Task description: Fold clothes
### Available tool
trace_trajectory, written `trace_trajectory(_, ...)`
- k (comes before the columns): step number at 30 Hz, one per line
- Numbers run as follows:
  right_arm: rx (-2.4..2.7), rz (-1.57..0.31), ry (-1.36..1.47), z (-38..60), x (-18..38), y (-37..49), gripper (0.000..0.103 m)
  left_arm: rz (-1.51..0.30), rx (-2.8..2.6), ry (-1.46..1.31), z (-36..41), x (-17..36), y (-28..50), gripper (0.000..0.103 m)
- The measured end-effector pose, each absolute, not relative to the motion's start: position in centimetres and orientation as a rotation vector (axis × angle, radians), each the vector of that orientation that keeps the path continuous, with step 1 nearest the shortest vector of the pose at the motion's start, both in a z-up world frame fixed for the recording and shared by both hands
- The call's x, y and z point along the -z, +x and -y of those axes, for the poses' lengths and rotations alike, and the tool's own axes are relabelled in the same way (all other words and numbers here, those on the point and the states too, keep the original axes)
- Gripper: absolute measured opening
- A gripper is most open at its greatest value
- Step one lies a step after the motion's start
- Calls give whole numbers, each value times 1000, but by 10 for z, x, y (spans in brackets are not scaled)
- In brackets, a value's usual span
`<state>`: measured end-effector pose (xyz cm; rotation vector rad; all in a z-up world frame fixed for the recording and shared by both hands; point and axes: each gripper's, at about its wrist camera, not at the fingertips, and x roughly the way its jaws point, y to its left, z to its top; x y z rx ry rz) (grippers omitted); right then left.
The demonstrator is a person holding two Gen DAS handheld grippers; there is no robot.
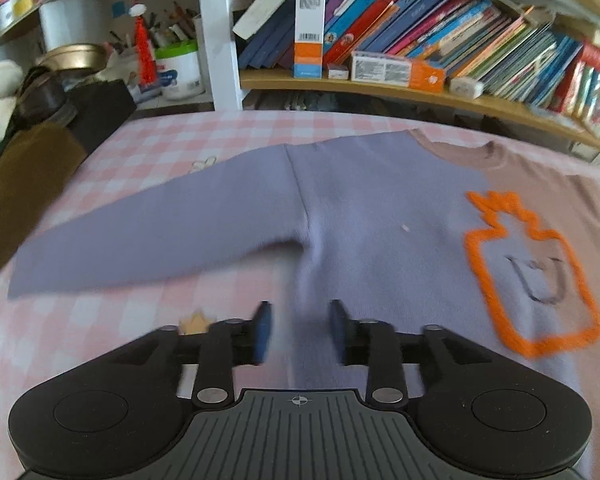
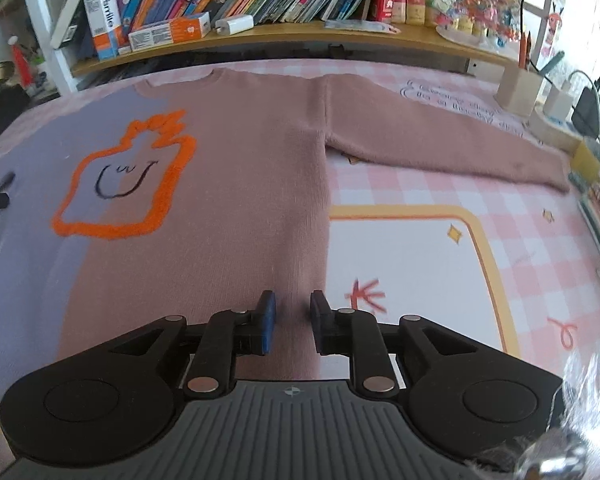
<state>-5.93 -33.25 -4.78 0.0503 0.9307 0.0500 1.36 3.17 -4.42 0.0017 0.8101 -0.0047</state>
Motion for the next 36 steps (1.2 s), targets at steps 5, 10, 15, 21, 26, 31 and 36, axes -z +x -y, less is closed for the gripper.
trace_trajectory(5,-87,-956,48,339,46,-77,24,-834,11,-70,-33,48,-38,50)
trace_trajectory(10,-150,-969,-24,337,43,-82,24,-871,-14,-116,-30,54,-67,50)
trace_trajectory(15,-202,-978,-67,337,45,-85,24,-888,-48,-122,-26,54,-84,50)
trace_trajectory(21,-238,-964,-57,343,44,-90,24,-881,-98,-120,-27,49,-96,50)
trace_trajectory(26,-269,-975,-43,345,49,-94,24,-883,-133,-125,-26,53,-97,49)
trace_trajectory(31,-291,-969,-51,344,50,-95,18,-876,-117,-123,-21,52,-94,14)
trace_trajectory(36,-316,-955,-103,336,49,-97,13,-892,-127,-96,-19,50,-92,7)
